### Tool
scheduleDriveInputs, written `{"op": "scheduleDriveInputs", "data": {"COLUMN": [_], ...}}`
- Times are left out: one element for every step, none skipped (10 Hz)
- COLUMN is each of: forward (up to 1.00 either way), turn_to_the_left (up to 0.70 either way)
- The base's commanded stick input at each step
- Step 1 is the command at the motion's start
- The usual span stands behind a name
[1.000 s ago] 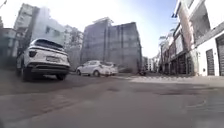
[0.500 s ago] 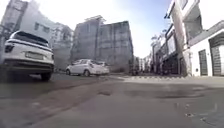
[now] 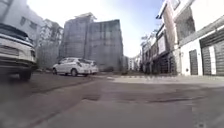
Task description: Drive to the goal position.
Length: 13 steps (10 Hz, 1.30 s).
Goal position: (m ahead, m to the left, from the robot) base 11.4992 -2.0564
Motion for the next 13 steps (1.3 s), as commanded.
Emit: {"op": "scheduleDriveInputs", "data": {"forward": [1.0,1.0,1.0,1.0,1.0,1.0,1.0,1.0,1.0,1.0,1.0,1.0,1.0], "turn_to_the_left": [0.0,0.0,0.0,0.0,0.0,-0.19,-0.4,-0.4,-0.4,-0.4,-0.4,-0.4,-0.4]}}
